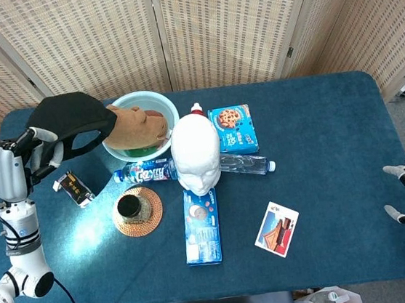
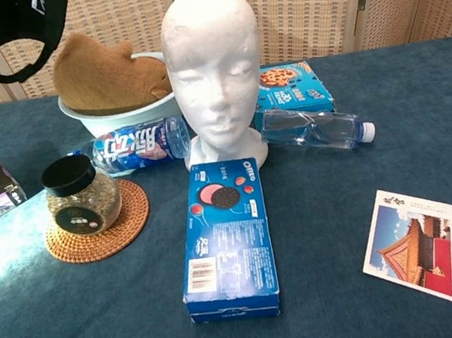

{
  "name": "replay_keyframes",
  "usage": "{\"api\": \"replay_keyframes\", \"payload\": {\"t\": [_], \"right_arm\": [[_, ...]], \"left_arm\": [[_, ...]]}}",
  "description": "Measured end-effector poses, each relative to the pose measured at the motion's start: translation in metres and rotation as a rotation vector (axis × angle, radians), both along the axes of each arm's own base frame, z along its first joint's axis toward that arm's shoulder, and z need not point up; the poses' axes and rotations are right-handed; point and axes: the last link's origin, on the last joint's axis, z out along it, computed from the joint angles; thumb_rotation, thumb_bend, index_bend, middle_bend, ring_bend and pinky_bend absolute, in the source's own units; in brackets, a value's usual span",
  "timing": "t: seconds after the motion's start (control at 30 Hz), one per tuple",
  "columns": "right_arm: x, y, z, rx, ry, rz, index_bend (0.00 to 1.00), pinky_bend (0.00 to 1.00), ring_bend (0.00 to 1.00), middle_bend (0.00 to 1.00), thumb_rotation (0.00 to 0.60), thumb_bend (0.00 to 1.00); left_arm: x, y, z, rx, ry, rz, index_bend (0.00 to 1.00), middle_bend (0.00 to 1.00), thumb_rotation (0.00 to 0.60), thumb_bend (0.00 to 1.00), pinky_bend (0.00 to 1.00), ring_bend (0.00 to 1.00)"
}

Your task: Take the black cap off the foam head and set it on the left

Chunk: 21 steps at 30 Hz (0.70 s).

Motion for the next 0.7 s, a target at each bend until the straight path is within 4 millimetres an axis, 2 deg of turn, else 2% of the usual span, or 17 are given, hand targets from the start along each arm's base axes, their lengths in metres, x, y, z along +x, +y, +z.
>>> {"api": "replay_keyframes", "payload": {"t": [0.23,0.7], "right_arm": [[0.000,0.000,0.000,0.001,0.002,0.000,0.28,0.22,0.16,0.31,0.600,0.18],[-0.001,-0.003,-0.001,0.010,0.001,0.001,0.28,0.22,0.16,0.31,0.600,0.18]], "left_arm": [[-0.015,-0.007,0.008,0.021,0.020,0.030,0.65,1.00,0.600,0.34,1.00,1.00],[-0.061,-0.021,0.038,0.102,0.109,0.158,0.65,1.00,0.600,0.34,1.00,1.00]]}}
